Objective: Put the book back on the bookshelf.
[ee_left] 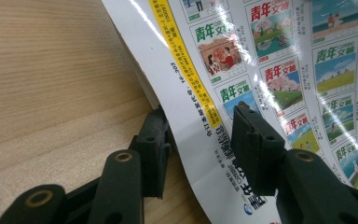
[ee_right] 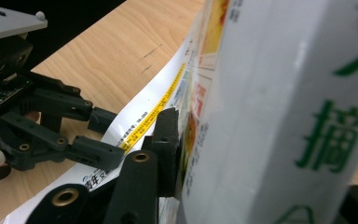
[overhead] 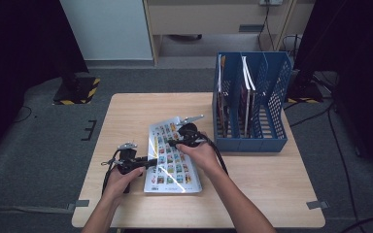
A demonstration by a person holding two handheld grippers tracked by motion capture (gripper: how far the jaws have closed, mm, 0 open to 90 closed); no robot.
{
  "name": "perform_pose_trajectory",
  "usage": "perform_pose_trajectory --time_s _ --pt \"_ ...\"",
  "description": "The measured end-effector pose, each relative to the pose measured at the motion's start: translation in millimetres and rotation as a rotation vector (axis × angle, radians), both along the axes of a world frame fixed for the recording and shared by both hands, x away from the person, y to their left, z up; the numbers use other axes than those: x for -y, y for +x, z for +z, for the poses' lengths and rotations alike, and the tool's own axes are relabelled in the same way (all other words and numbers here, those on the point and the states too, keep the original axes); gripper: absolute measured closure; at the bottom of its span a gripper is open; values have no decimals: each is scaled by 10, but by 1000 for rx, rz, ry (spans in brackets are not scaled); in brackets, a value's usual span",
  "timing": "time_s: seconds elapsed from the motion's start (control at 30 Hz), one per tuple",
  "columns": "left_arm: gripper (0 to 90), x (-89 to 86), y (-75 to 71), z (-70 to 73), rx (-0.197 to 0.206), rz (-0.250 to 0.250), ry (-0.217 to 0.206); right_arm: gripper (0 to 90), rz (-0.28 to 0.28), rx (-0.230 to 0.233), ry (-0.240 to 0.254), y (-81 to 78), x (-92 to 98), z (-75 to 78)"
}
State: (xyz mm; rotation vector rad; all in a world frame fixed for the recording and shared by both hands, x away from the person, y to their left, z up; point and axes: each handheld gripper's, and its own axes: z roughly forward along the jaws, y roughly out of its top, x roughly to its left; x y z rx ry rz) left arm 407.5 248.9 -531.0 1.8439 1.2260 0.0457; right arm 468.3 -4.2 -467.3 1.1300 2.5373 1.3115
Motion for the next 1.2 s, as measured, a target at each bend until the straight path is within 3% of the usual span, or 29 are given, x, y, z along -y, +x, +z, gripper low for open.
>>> perform_pose_trajectory --time_s 0.13,0.2,0.3,0.5,0.57,0.7,0.87,1.2 --pt "535 -30 10 13 15 21 -33 714 -1 58 10 -17 12 51" --pt "504 -45 17 12 33 27 -29 715 3 90 28 -34 19 90" --pt "496 -26 16 7 46 3 -27 716 -2 138 59 -48 34 149" --pt "393 23 39 -31 47 -44 -40 721 10 211 130 -66 81 226" --pt "398 10 54 -42 43 -57 -47 721 22 217 135 -77 77 235" --pt "540 -99 79 -18 6 -49 -95 723 39 228 146 -93 73 227" --pt "622 -86 68 37 28 -36 -67 725 46 239 156 -95 85 231" --pt "660 -13 32 177 145 -3 20 731 47 295 165 -113 112 323"
